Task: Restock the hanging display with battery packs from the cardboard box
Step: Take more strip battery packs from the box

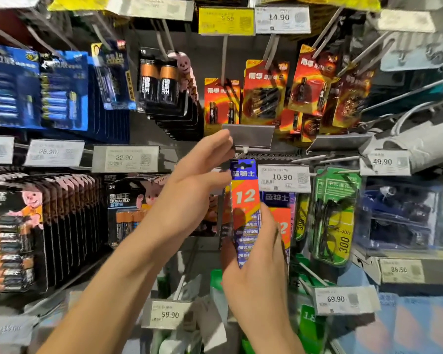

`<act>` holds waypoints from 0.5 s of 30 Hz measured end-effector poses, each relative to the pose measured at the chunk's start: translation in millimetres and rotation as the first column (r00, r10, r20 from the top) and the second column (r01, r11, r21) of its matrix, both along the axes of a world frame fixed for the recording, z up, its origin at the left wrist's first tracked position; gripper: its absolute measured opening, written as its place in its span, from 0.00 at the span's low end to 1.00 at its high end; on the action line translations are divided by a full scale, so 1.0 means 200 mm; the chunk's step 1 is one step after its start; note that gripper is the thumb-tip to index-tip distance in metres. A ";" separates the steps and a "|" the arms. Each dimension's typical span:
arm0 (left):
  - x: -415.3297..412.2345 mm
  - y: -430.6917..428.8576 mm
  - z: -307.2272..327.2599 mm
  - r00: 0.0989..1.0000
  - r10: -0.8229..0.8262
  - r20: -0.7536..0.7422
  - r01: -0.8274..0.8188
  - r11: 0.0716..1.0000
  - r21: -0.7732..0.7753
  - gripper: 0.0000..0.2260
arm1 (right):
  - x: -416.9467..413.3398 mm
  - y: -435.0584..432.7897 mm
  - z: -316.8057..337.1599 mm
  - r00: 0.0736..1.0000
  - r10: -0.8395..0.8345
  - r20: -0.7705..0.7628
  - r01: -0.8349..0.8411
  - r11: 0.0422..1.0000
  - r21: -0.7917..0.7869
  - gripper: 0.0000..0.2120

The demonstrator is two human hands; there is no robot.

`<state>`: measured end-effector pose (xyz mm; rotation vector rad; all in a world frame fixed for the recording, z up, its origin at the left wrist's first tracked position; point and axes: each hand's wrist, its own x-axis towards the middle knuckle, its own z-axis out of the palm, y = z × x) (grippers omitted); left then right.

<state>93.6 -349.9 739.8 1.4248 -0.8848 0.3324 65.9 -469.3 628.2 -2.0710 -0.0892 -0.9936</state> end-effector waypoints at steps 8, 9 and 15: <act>0.01 -0.01 -0.08 0.999 0.004 0.031 -0.005 0.999 0.041 0.37 | 0.09 0.02 -0.03 0.999 -0.051 0.020 0.052 0.996 -0.071 0.46; 0.02 -0.01 -0.10 0.999 0.003 0.038 -0.005 0.999 0.052 0.37 | 0.09 0.02 -0.04 0.999 -0.054 0.006 0.054 0.995 -0.080 0.47; 0.04 -0.03 -0.19 0.999 -0.015 0.035 0.012 0.996 0.085 0.37 | 0.12 0.06 -0.08 0.995 -0.095 0.035 0.097 0.992 -0.077 0.48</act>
